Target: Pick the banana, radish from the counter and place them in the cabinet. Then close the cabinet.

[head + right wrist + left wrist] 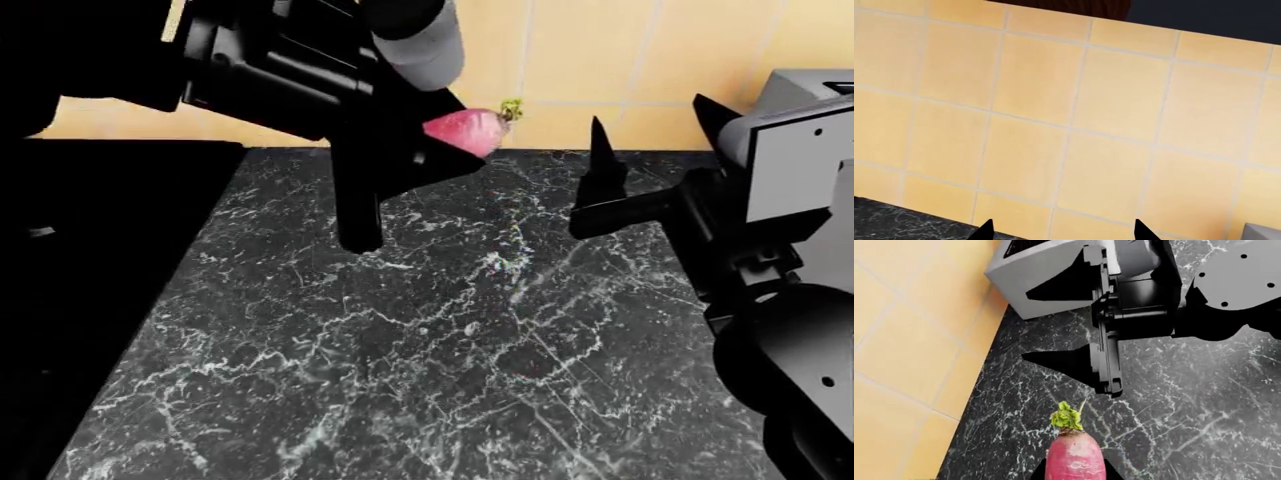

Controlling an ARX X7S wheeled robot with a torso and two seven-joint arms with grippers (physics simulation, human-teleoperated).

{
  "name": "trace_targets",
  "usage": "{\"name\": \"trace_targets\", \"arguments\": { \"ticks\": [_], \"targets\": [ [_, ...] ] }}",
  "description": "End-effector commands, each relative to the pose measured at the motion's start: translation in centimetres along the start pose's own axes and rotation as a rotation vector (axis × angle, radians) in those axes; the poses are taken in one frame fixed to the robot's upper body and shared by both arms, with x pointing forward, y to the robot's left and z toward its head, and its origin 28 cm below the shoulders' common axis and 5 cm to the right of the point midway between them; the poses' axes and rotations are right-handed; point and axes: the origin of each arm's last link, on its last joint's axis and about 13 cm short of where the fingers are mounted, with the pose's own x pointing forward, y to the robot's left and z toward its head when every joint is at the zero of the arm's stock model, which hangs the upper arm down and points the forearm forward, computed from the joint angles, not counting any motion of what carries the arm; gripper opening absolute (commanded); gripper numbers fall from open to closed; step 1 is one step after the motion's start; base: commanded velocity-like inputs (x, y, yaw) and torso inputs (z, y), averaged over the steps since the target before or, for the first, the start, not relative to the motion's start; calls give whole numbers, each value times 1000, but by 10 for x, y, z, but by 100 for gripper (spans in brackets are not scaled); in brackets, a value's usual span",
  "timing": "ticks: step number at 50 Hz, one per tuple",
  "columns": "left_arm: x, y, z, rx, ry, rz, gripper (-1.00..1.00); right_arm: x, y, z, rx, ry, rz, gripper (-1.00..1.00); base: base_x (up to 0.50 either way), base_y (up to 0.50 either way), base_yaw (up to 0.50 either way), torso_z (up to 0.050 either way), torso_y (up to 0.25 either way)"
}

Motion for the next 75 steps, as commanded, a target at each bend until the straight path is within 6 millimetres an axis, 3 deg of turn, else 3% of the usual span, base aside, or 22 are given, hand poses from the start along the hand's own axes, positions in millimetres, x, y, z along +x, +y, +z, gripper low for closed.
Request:
{"name": "trace_targets", "arguments": {
  "ticks": [1,16,32,51,68,75],
  "targets": [
    [-48,-6,35,93,-83,126,-100,-1,3,1,0,-3,15,100,0,0,0,0,0],
    [-84,-12,59,187,-167,242,-100,-3,5,-3,-6,4,26,100,0,0,0,0,-2],
    [-114,-8,87,397,-228,315,-100,-2,8,-6,2,5,30,100,0,-1,-1,0,-1],
    [-121,11,114,527,-183,267,-100,0,10,-9,8,6,37,100,-2,0,-2,0,-1],
    [-160,32,157,615,-318,474,-100,1,15,-10,14,8,50,100,-1,0,-1,0,-2],
    [-168,37,162,608,-355,570,-100,1,17,-10,15,9,54,100,0,0,0,0,-1]
  ]
}}
